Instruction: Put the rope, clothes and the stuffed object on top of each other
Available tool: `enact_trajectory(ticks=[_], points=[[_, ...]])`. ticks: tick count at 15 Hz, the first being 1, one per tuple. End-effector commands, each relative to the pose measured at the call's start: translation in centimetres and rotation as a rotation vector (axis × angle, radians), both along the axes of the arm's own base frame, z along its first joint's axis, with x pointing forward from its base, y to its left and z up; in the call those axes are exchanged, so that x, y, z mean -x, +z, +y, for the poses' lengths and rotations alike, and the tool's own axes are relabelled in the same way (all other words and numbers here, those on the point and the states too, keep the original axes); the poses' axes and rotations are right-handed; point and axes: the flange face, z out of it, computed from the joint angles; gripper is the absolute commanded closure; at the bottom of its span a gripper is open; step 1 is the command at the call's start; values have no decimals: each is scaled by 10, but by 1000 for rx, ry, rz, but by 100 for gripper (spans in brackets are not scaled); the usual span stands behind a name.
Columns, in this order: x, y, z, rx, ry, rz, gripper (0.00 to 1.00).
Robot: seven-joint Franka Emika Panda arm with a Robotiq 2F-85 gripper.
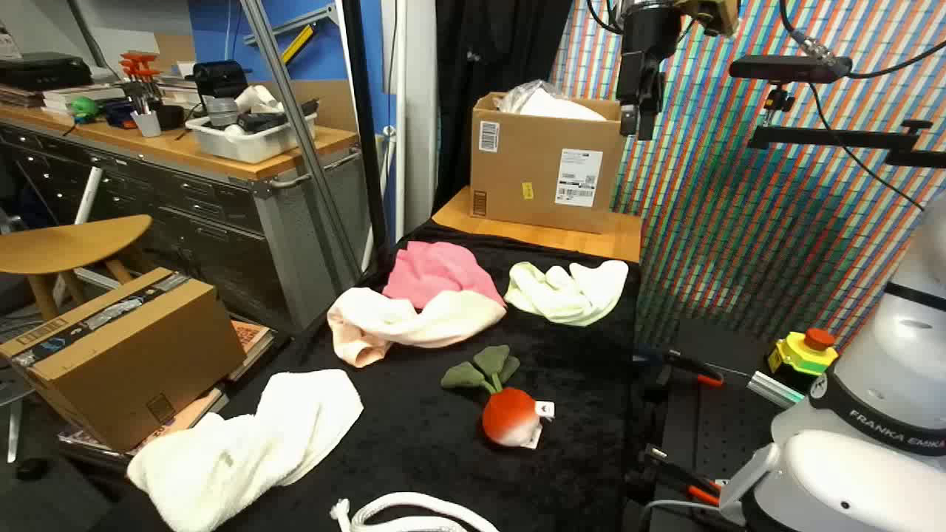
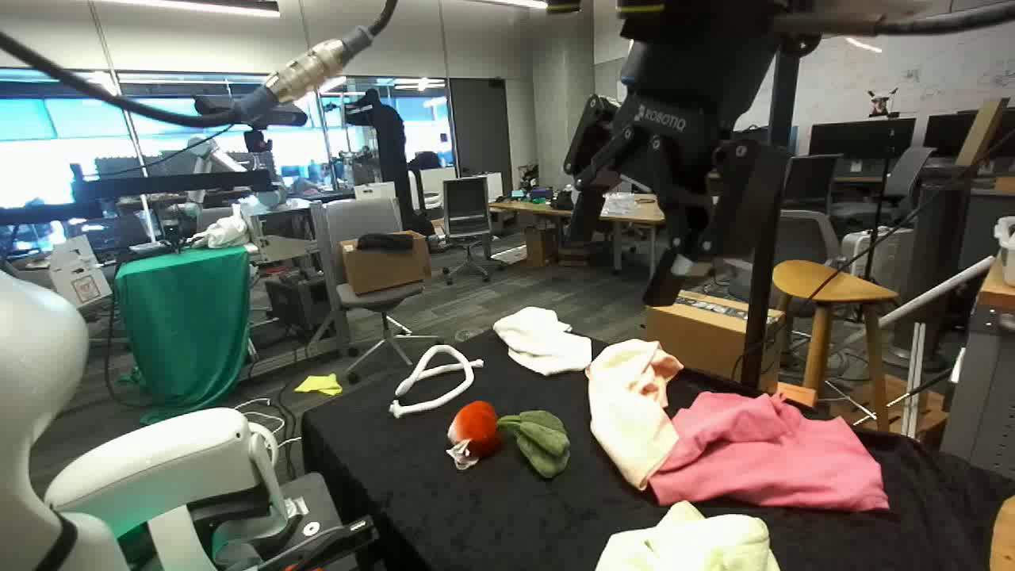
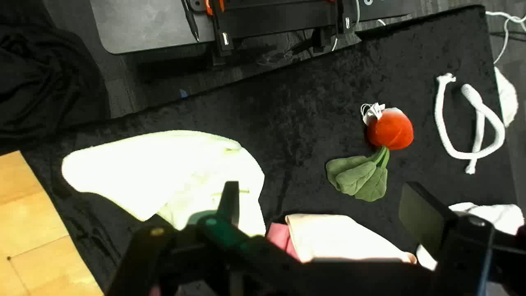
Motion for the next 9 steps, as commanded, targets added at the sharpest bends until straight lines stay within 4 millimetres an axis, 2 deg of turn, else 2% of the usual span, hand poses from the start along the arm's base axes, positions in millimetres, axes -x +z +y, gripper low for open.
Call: enact_trajectory(ticks=[1, 3, 5, 9], points=[[0, 2, -1, 0, 0, -2, 0], [0, 2, 1, 4, 3, -2, 0], [-1, -3, 12, 16, 22, 6, 0], [-12, -13, 55, 43, 105, 9, 0]])
